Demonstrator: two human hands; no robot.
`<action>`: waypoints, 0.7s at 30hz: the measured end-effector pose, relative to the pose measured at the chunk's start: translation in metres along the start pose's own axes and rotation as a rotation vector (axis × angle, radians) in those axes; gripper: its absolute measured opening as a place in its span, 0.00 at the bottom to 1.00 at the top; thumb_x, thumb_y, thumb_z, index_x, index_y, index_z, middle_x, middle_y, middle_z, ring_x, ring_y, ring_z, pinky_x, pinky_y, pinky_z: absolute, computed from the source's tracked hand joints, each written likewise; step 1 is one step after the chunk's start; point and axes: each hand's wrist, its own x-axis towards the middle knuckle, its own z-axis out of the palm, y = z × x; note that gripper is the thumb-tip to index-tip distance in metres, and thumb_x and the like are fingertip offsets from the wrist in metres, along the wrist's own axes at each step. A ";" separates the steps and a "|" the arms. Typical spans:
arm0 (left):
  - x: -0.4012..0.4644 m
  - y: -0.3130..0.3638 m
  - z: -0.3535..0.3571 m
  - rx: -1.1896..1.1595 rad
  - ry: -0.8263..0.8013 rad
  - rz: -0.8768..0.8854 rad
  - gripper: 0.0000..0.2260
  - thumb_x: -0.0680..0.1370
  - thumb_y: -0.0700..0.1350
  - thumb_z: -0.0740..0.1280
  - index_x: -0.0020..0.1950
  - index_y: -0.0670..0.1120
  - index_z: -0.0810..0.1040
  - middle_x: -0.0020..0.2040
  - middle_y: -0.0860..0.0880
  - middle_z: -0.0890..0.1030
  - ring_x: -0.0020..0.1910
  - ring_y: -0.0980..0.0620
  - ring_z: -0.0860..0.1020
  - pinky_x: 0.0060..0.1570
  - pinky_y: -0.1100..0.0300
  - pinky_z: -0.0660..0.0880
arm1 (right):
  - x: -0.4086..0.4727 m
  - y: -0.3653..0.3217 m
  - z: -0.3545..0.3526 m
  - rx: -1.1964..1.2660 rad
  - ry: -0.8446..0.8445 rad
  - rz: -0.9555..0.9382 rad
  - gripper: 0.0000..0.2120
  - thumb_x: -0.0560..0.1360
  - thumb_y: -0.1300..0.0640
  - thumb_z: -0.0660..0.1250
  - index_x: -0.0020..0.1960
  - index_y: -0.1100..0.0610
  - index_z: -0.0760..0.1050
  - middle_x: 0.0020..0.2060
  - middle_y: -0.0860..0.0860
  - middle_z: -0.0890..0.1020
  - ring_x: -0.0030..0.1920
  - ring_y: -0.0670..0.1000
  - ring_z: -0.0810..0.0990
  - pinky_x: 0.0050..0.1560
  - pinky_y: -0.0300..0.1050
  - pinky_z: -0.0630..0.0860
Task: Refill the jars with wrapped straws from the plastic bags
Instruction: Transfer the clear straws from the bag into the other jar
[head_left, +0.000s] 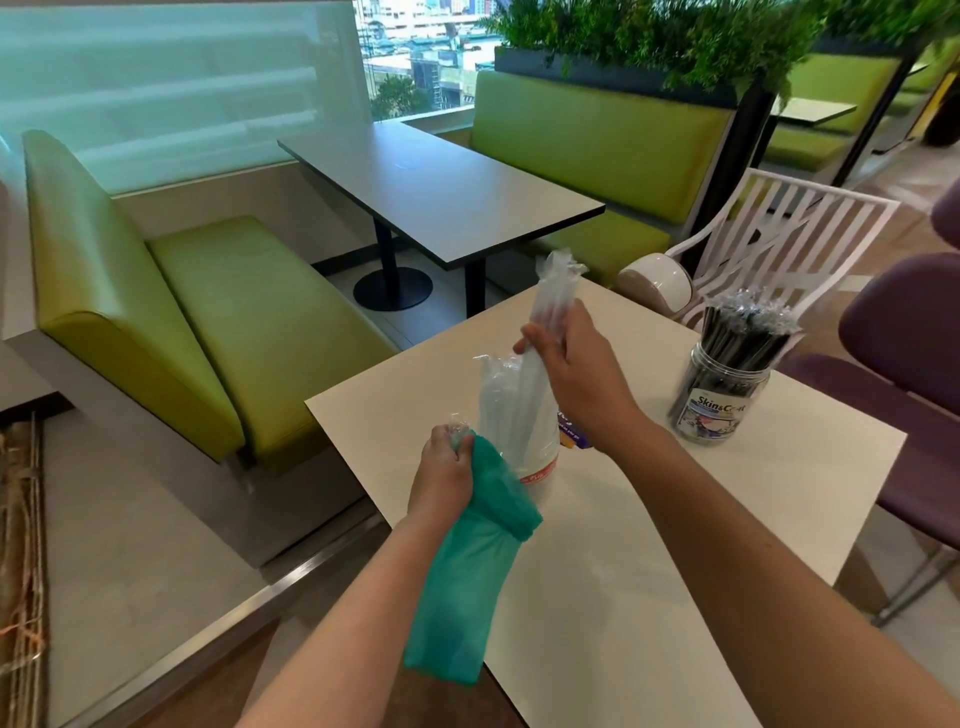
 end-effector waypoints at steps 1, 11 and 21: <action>0.001 -0.001 0.001 0.029 -0.010 -0.011 0.16 0.83 0.54 0.56 0.63 0.44 0.69 0.60 0.43 0.75 0.54 0.47 0.75 0.53 0.53 0.71 | 0.002 -0.002 -0.002 0.000 0.016 -0.014 0.16 0.81 0.45 0.57 0.61 0.55 0.66 0.47 0.44 0.82 0.51 0.49 0.81 0.56 0.51 0.78; 0.005 0.010 0.005 0.132 -0.056 -0.069 0.29 0.75 0.64 0.65 0.73 0.55 0.66 0.61 0.49 0.79 0.58 0.46 0.78 0.57 0.47 0.76 | -0.004 -0.002 0.001 -0.045 -0.062 -0.044 0.23 0.78 0.44 0.62 0.69 0.52 0.68 0.40 0.37 0.72 0.37 0.37 0.75 0.37 0.25 0.69; 0.010 0.017 0.008 0.076 -0.077 -0.124 0.28 0.77 0.58 0.67 0.75 0.57 0.62 0.64 0.50 0.77 0.58 0.46 0.78 0.58 0.45 0.77 | 0.001 -0.002 -0.003 -0.107 -0.087 -0.024 0.25 0.78 0.42 0.60 0.71 0.51 0.66 0.48 0.42 0.74 0.40 0.44 0.76 0.48 0.37 0.74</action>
